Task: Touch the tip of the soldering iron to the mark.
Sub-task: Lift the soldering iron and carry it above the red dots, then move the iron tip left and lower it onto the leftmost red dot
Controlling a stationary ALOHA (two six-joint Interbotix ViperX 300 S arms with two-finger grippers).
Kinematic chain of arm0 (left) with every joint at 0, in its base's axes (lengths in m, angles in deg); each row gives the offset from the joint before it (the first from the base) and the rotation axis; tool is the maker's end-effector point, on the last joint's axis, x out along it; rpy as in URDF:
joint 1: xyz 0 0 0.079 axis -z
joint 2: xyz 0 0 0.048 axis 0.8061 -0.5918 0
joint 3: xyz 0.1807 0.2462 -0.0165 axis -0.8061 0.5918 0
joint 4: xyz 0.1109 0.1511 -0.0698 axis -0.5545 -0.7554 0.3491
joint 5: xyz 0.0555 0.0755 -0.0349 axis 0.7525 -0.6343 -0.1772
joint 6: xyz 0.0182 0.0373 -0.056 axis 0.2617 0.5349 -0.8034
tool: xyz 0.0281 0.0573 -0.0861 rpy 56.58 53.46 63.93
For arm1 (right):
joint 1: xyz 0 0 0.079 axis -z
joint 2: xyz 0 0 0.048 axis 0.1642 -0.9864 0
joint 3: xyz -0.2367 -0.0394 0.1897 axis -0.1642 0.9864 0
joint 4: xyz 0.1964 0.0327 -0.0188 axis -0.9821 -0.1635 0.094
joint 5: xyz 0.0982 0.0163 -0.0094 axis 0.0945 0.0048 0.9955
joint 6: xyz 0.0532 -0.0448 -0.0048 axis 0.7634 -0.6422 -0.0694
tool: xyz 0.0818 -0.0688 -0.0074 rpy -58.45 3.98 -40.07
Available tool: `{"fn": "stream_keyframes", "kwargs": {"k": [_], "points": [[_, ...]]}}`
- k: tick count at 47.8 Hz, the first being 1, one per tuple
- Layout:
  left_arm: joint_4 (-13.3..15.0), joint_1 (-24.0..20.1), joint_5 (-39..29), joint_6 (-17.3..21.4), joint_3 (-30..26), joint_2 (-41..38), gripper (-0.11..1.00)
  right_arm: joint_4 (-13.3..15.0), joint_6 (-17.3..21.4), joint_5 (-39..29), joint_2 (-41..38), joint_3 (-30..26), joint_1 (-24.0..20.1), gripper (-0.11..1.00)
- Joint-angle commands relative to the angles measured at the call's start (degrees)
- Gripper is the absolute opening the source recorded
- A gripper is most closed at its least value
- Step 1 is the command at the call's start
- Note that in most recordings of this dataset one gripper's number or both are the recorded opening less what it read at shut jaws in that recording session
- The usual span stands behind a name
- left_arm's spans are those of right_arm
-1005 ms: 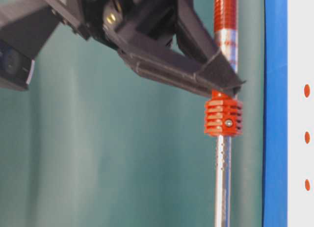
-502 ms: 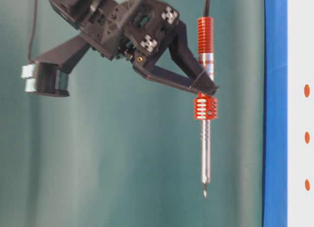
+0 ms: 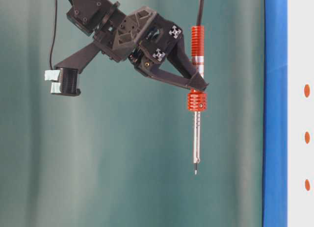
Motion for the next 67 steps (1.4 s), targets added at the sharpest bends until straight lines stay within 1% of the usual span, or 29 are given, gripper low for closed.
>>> {"fn": "stream_keyframes", "kwargs": {"k": [1,9,19,28,33,37,46,67], "points": [[0.0,0.0,0.62,0.09,-0.53,-0.44,0.02,0.09,-0.09,0.26,1.32,-2.02,0.18,0.06],[0.0,-0.09,0.62,0.09,-0.62,-0.44,0.02,0.09,-0.18,0.09,1.23,-2.11,0.18,0.06],[-0.09,0.0,0.53,0.18,-0.62,-0.44,0.02,0.0,-0.18,-3.6,1.23,-2.2,-0.44,0.06],[0.0,-0.09,0.62,0.35,-0.62,-0.44,0.02,-0.35,-0.35,-11.25,1.23,-2.37,-1.49,0.06],[-0.09,-0.09,0.62,0.35,-0.62,-0.44,0.02,-1.23,-1.05,-15.47,1.32,-2.64,-1.76,0.06],[-0.09,0.0,0.53,0.53,-0.62,-0.44,0.02,-2.02,-1.85,-17.4,1.23,-2.81,-1.76,0.06],[0.0,0.0,0.62,0.79,-0.62,-0.44,0.02,-3.6,-3.52,-17.4,1.23,-2.9,-1.76,0.06],[0.0,-0.09,0.62,0.79,-0.62,-0.44,0.02,-3.69,-3.6,-16.26,1.23,-2.9,-1.76,0.06]]}}
